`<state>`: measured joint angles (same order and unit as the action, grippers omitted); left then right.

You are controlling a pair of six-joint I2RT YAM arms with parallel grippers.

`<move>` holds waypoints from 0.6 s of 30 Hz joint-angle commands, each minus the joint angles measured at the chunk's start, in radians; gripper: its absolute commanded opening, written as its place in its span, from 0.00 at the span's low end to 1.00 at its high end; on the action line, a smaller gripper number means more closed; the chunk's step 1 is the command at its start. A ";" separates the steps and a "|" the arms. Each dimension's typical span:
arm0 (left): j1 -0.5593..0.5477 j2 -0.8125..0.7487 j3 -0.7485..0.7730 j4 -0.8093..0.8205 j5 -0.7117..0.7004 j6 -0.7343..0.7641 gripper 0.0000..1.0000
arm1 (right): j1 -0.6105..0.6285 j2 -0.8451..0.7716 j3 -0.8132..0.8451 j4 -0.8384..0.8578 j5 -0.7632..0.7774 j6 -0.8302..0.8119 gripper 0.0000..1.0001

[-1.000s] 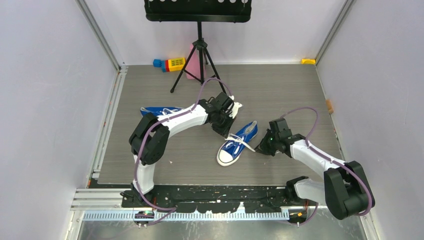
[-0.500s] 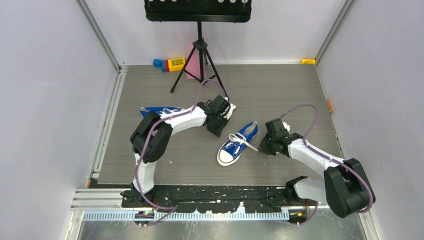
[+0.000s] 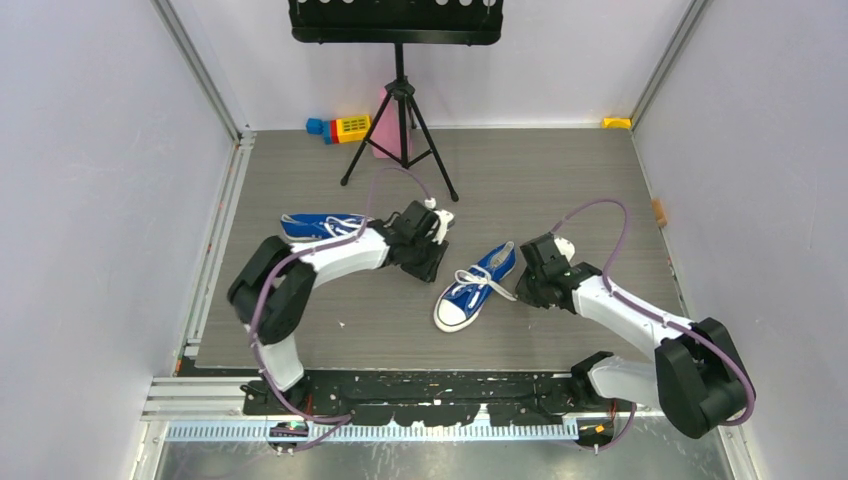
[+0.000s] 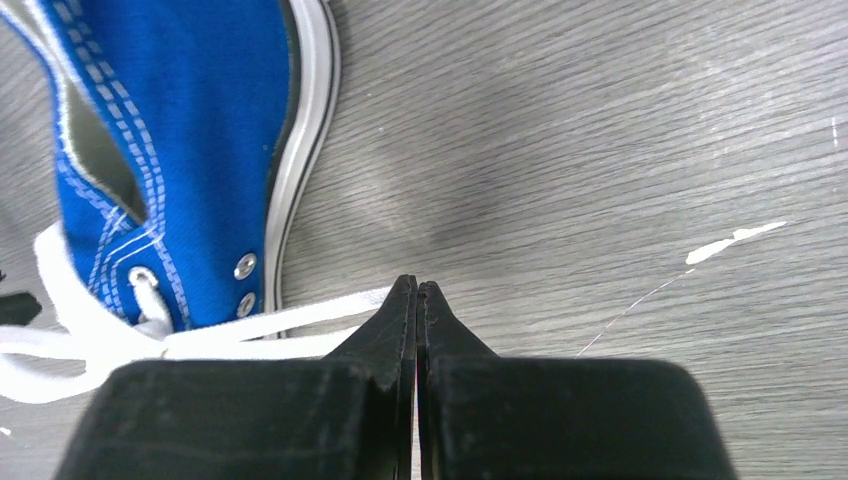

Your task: Tie the shoes

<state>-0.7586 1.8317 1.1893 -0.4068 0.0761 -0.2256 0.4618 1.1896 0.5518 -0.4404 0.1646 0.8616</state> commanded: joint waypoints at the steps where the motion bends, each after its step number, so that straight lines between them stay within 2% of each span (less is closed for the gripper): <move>1: 0.022 -0.205 -0.123 0.275 0.160 -0.092 0.40 | 0.000 -0.060 0.026 0.022 -0.024 -0.028 0.00; 3: 0.038 -0.245 -0.178 0.355 0.205 -0.164 0.55 | 0.000 -0.072 0.021 0.029 -0.031 -0.028 0.00; 4: 0.046 -0.255 -0.193 0.378 0.232 -0.203 0.58 | 0.001 -0.079 0.018 0.031 -0.034 -0.029 0.00; 10: 0.077 -0.232 -0.244 0.546 0.384 -0.374 0.65 | 0.000 -0.087 0.011 0.053 -0.062 -0.031 0.00; 12: 0.077 -0.183 -0.214 0.537 0.425 -0.386 0.64 | 0.000 -0.087 0.014 0.053 -0.067 -0.034 0.00; 18: 0.077 -0.103 -0.165 0.506 0.468 -0.409 0.53 | 0.000 -0.087 0.016 0.060 -0.077 -0.035 0.00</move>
<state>-0.6796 1.6974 0.9680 0.0635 0.4690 -0.5968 0.4618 1.1236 0.5518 -0.4171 0.0940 0.8391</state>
